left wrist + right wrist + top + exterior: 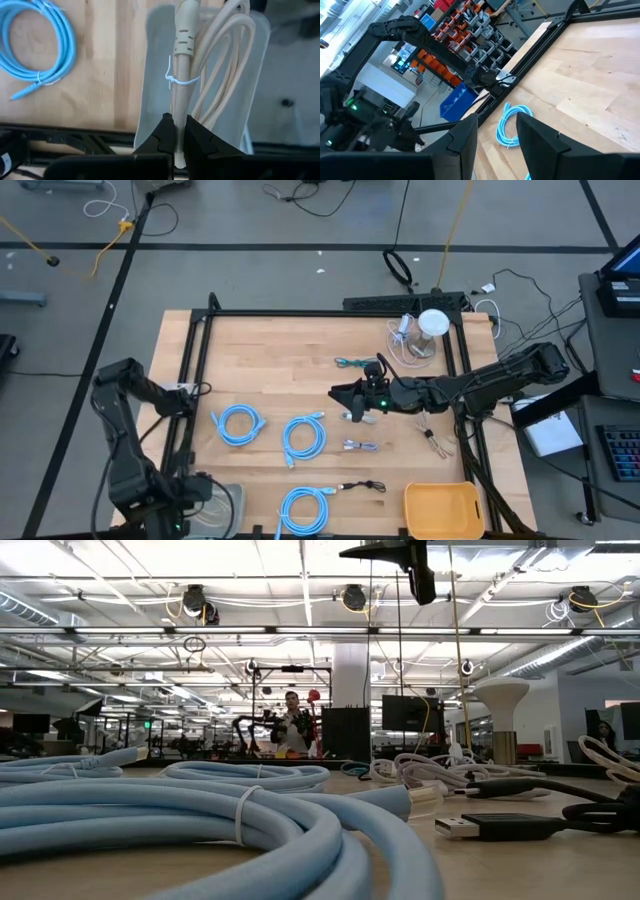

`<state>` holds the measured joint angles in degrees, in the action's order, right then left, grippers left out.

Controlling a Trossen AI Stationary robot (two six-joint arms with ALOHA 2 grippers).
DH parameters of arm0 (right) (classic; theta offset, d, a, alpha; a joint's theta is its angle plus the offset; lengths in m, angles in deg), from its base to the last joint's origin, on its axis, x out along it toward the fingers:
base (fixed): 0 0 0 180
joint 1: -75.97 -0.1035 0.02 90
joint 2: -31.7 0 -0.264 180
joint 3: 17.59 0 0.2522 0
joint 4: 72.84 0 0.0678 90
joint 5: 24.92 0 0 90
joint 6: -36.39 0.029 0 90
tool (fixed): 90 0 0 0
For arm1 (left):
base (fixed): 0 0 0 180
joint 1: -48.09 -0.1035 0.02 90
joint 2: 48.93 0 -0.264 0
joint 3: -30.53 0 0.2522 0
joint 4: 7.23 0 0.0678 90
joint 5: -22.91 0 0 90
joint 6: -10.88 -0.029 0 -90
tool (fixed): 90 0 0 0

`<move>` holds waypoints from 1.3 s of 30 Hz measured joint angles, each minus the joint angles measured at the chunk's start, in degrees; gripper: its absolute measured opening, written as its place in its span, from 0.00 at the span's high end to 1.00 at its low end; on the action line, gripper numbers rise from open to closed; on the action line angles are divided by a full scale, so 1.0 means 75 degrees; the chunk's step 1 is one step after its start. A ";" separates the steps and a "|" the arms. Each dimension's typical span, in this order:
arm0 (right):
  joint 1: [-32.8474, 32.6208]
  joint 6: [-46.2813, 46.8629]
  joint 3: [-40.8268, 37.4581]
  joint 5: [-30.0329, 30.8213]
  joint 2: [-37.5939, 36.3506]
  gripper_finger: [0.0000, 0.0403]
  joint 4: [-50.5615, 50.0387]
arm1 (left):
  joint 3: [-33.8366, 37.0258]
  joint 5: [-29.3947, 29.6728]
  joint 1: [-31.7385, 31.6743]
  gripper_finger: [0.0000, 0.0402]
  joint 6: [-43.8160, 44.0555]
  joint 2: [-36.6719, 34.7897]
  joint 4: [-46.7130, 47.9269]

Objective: Pick & Place USB Port
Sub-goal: Put the brown HDMI cable into the gray bin

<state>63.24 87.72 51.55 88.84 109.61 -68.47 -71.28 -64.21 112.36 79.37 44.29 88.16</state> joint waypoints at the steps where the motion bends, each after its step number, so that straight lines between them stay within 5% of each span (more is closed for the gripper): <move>1: 0.0000 0.0000 0.0000 0.0000 0.0000 0.68 0.0000 | 0.0000 -0.0129 0.0002 0.97 -0.0095 0.0113 0.0000; 8: 0.0000 0.0001 0.0000 -0.0002 0.0000 0.68 0.0003 | 0.0009 -0.0727 -0.0002 0.97 -0.0592 0.0736 -0.0072; 32: -0.0003 0.0000 0.0000 -0.0005 0.0000 0.68 0.0003 | 0.0009 -0.0651 -0.0309 0.90 -0.1010 0.0751 0.0161; 39: -0.0003 0.0000 0.0000 -0.0005 0.0000 0.68 0.0003 | 0.0009 -0.0815 -0.0309 0.95 -0.1072 0.0751 0.0387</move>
<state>63.21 87.72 51.55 88.80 109.61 -68.45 -71.21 -70.32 110.04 71.33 49.92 91.06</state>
